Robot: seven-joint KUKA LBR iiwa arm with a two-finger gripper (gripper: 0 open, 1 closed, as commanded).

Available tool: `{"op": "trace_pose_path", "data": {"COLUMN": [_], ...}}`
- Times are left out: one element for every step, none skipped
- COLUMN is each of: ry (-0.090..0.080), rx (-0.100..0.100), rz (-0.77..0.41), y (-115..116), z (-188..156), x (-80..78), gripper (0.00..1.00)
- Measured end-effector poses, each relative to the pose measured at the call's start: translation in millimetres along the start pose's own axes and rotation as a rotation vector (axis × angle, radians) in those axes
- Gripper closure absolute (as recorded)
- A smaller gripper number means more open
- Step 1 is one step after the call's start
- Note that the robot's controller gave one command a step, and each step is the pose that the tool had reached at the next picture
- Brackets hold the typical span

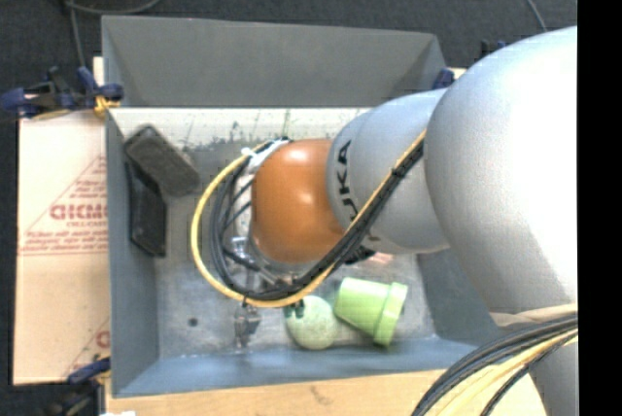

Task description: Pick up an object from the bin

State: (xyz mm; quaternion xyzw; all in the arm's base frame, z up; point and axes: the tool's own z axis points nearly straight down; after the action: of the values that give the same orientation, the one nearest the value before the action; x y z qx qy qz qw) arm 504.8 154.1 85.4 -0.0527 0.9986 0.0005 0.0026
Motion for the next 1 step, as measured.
{"op": "trace_pose_path", "data": {"ry": [0.016], "rx": [0.003], "rz": [-0.019], "y": [-11.5], "z": [-22.6], "x": [14.6], "gripper": [0.0]}}
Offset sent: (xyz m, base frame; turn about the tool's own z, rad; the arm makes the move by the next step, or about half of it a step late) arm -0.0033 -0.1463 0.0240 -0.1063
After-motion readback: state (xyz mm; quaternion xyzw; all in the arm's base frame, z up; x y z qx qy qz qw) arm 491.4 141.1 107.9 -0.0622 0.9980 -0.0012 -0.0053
